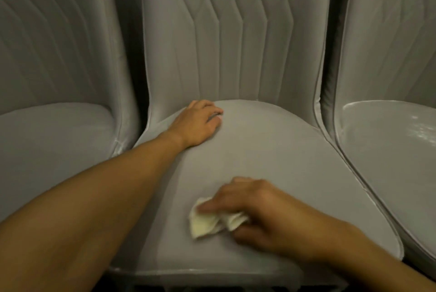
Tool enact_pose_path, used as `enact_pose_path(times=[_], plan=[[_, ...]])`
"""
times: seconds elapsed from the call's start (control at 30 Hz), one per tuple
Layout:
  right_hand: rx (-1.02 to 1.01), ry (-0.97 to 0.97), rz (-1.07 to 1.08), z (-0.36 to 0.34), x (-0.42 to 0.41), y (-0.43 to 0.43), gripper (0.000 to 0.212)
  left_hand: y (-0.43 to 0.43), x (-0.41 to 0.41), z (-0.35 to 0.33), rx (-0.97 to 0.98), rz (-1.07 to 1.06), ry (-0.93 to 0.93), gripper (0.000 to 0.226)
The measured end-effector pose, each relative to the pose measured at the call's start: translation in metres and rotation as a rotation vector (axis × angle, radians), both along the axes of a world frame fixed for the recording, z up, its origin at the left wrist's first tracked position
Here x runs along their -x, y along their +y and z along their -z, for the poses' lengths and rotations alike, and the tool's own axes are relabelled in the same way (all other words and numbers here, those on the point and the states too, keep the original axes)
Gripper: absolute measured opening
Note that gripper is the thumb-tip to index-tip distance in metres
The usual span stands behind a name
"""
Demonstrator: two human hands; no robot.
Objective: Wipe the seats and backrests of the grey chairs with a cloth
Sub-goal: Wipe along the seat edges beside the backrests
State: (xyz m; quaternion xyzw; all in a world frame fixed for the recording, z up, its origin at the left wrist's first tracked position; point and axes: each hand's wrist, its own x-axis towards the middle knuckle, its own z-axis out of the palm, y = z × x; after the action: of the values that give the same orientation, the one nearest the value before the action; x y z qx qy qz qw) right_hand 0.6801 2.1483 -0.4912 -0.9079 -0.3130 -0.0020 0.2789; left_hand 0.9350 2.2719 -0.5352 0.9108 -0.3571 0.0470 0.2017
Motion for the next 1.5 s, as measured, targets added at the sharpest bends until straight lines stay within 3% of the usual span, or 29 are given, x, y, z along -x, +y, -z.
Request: enact_pose_path(times=[0.07,0.17,0.23,0.37,0.5,0.57,0.73,0.8,0.97,1.03,1.1,1.17,1.23,1.33,1.4,1.5], plan=[[0.002,-0.105,0.218,0.006,-0.01,-0.032,0.048,0.01,0.009,-0.007,-0.092,0.041,-0.037,0.041],[0.02,-0.163,0.73,0.014,-0.024,-0.064,0.049,0.039,0.031,-0.012,-0.222,0.059,-0.064,0.047],[-0.001,-0.123,0.856,0.021,-0.03,-0.059,0.044,0.062,0.05,-0.016,-0.27,0.052,-0.07,0.052],[-0.098,-0.139,0.487,0.015,-0.007,0.011,0.041,0.11,0.098,-0.016,-0.316,0.044,-0.106,0.063],[-0.121,0.03,0.045,0.008,0.026,0.081,0.04,0.149,0.122,-0.008,-0.272,-0.011,-0.047,0.066],[-0.133,0.033,0.02,0.004,0.022,0.086,0.042,0.163,0.126,-0.006,-0.254,-0.033,-0.043,0.065],[-0.041,-0.131,0.477,0.009,-0.027,0.061,0.04,0.194,0.149,-0.003,-0.206,-0.13,-0.092,0.059],[-0.023,-0.125,0.502,0.013,-0.035,0.072,0.041,0.207,0.157,-0.003,-0.24,-0.177,-0.114,0.057],[0.003,-0.01,-0.131,0.003,-0.003,0.141,0.033,0.227,0.165,0.002,-0.265,-0.236,-0.124,0.054],[0.017,0.083,-0.242,-0.007,0.001,0.149,0.028,0.229,0.166,0.004,-0.256,-0.224,-0.103,0.055],[-0.09,0.048,-0.143,-0.009,-0.011,0.144,0.029,0.232,0.166,0.004,-0.208,-0.208,-0.093,0.051],[-0.215,-0.065,0.094,-0.009,-0.037,0.13,0.033,0.233,0.168,0.004,-0.141,-0.225,-0.082,0.049],[-0.156,-0.172,0.362,-0.005,-0.07,0.114,0.037,0.233,0.17,0.004,-0.11,-0.257,-0.067,0.053],[0.029,-0.06,0.622,0.009,-0.107,0.105,0.04,0.234,0.172,0.007,-0.103,-0.274,-0.069,0.056],[0.075,-0.061,0.586,0.018,-0.112,0.115,0.036,0.235,0.171,0.008,-0.088,-0.294,-0.064,0.056],[0.067,-0.101,0.37,0.016,-0.098,0.133,0.038,0.235,0.172,0.007,-0.076,-0.316,-0.036,0.057]])
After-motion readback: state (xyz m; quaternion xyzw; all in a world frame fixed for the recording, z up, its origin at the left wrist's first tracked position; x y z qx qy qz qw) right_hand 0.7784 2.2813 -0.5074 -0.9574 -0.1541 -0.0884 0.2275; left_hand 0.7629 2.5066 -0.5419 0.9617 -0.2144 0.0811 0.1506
